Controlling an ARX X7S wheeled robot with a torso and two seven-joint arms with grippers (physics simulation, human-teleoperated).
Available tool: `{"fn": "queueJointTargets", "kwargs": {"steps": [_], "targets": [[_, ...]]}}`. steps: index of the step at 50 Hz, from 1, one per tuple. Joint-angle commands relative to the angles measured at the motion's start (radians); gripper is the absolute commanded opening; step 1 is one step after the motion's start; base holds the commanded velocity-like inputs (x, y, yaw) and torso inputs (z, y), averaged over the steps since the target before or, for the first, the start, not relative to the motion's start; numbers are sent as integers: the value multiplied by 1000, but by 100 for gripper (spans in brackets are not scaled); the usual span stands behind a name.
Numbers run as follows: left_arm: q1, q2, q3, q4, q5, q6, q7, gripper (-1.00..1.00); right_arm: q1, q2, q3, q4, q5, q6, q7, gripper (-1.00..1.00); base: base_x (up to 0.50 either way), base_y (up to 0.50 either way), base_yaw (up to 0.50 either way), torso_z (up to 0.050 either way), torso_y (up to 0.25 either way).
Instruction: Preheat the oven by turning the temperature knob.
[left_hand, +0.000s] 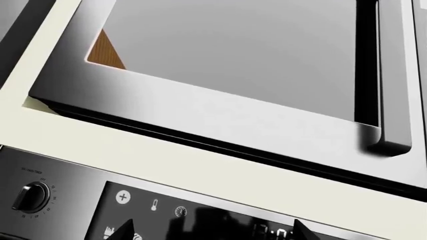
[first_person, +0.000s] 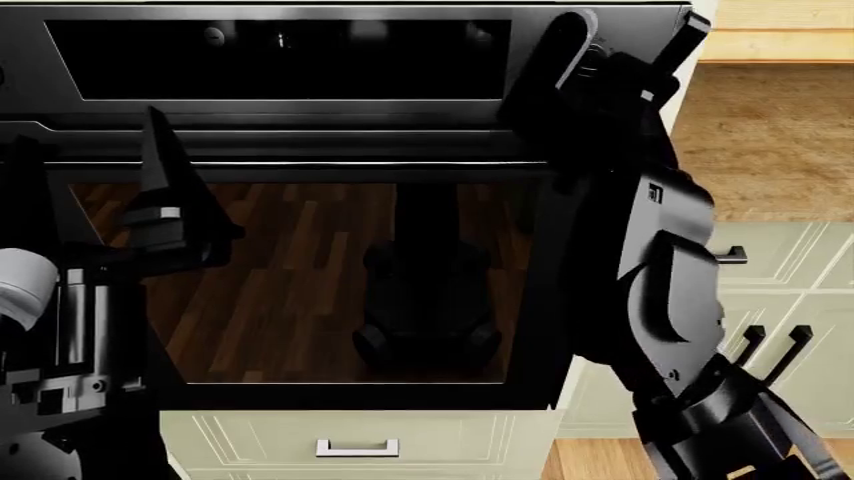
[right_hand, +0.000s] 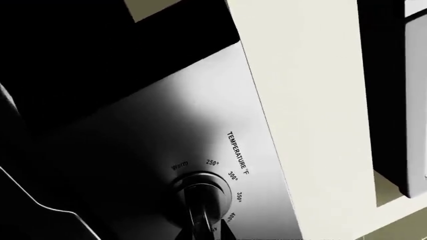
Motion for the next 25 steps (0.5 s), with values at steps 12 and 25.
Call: {"fn": "queueJointTargets", "kwargs": {"steps": [12,25], "targets": [[2,-6,4,4,-3,2,-6,100,-14,-34,57,-39,64,53,-56,-100,0,0,0,0,0],[0,-9,6,4,-5,1,-10,100,-14,-65,101,-77,106,93,-89,-100,0,0,0,0,0]]}}
